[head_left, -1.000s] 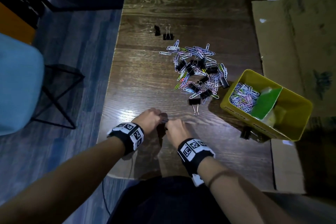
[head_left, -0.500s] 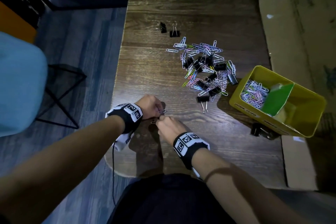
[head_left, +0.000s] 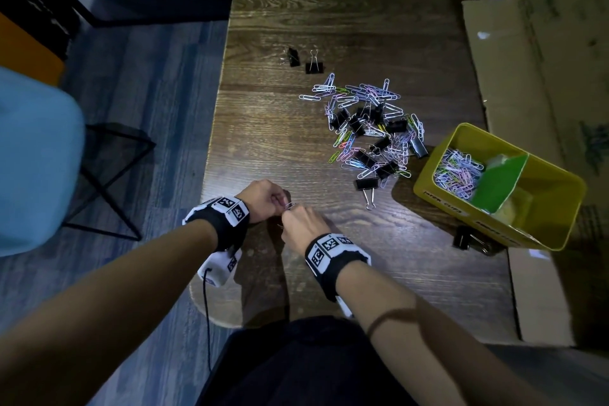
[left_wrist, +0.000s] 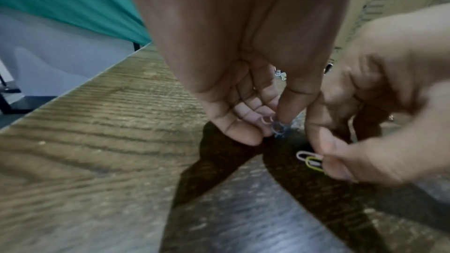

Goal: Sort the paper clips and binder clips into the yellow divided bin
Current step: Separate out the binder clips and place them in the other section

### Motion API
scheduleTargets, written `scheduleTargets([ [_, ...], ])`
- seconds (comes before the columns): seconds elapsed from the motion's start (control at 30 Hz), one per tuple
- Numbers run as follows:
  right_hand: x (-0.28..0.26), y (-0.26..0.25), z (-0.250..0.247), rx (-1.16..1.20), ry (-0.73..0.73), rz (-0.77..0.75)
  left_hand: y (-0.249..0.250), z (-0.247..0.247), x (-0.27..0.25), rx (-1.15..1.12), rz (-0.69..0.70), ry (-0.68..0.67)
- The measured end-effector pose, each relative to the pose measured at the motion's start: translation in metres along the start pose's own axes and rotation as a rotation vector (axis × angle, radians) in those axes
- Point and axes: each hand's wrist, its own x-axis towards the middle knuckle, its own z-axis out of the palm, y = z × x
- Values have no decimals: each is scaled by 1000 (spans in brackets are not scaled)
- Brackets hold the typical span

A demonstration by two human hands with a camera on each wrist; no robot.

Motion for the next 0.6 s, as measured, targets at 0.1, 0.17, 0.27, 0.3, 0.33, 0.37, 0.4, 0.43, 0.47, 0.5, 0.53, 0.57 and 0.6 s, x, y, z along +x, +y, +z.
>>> scheduleTargets([
  [0.1,-9,17,1,197,9,118,11,1,5,-130,-79,-28],
  [0.17,-13,43,-1,528,58,237,25,2,8,-260,-111,-58],
  [0.27,-33,86,-24,1050,193,300,59,5,14,-417,-68,-68],
  [0.3,-44,100,-38,1116,264,282,75,6,17,-470,-36,-67],
  [0.33,-55,116,-54,1140,332,263,92,6,21,-517,-2,-64],
  [0.37,-65,132,-69,1136,407,253,111,6,24,-558,39,-63],
  [0.4,-75,149,-83,1120,497,255,131,7,28,-588,79,-64],
  [0.43,-84,166,-95,1093,595,274,152,7,31,-610,115,-69],
  [0.47,-91,183,-105,1060,685,311,173,8,34,-629,144,-74],
  [0.5,-98,198,-114,1028,753,350,194,10,36,-642,167,-73],
  [0.53,-103,211,-120,990,797,383,213,12,39,-638,186,-67],
  [0.57,-108,222,-127,936,818,406,230,14,43,-617,205,-56],
  [0.6,-112,230,-131,860,811,419,246,18,46,-582,229,-43],
])
